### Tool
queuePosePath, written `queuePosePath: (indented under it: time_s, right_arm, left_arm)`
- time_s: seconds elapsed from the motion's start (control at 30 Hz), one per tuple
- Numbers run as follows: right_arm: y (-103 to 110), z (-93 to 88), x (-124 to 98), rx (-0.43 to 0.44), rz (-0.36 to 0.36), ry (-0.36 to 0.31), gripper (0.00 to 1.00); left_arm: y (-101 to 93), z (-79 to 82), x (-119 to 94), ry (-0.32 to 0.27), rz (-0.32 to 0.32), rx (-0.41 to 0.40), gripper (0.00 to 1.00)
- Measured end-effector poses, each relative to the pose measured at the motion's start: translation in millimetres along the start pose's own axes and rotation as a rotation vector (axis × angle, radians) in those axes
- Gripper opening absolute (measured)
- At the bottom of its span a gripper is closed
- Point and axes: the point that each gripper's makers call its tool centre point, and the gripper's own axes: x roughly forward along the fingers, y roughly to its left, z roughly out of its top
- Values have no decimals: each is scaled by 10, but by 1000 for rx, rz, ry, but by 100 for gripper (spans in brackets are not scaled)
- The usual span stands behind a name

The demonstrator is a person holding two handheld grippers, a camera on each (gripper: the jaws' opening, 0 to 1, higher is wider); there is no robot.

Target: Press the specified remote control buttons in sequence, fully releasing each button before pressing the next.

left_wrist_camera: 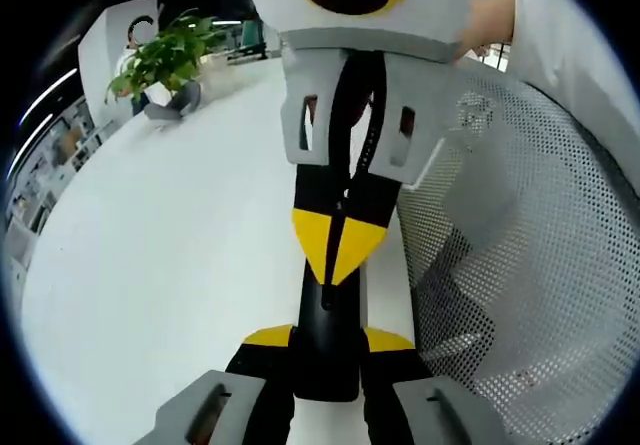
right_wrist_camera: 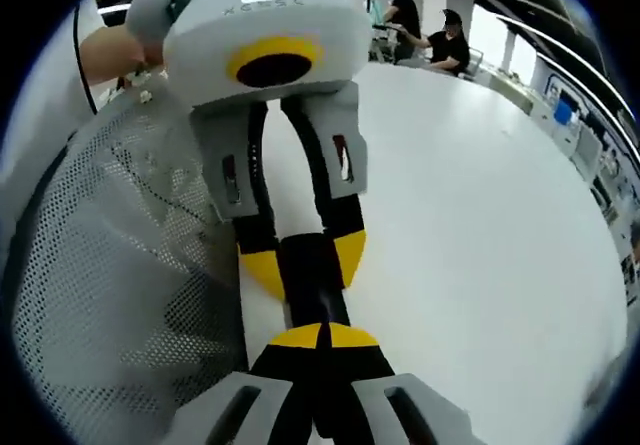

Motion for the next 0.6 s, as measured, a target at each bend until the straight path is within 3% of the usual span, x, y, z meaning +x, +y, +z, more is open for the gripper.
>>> queuePosePath:
  time_s: [0.07,0.37,0.6]
  right_arm:
    - [4,9,8,-38,-4,2,0]
    - [-21,18,9,76,-11,-37,0]
    - [36,43,4,37,-42,-63,0]
  left_arm:
    - [-3,1,-1,-2,-2,3,23]
    - [-7,2,-3,5,-7,15,23]
    - [-6,-2,2,20,-2,15,23]
